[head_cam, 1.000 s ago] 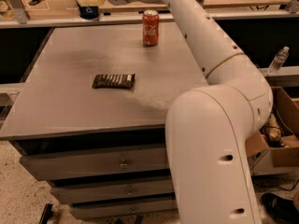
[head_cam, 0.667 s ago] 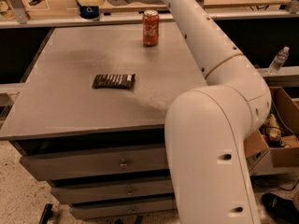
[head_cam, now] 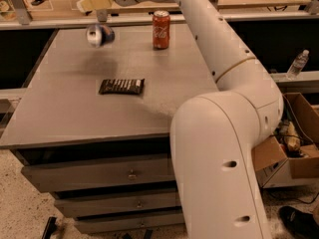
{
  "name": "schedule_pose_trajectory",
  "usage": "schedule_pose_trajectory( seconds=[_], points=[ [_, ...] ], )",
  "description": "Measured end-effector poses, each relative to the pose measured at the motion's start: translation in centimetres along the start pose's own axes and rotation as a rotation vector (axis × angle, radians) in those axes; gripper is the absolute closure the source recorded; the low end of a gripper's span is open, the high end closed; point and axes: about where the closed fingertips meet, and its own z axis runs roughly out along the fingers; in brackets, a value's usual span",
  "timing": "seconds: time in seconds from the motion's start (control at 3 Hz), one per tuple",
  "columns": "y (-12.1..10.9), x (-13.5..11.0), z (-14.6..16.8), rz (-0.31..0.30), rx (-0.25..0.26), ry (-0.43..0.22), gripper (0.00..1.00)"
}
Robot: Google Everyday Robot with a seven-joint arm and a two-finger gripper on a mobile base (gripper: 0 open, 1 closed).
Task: Pick pepsi can
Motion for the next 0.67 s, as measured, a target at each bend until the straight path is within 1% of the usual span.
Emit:
schedule_pose_trajectory(
  seconds=[0.33,0.67],
  points=[
    [3.2,-6.35,-1.63,0.005,-0.024,0.019,0.0],
    [3.2,-6.35,-1.61,0.005,-0.024,0.019,0.0]
  ],
)
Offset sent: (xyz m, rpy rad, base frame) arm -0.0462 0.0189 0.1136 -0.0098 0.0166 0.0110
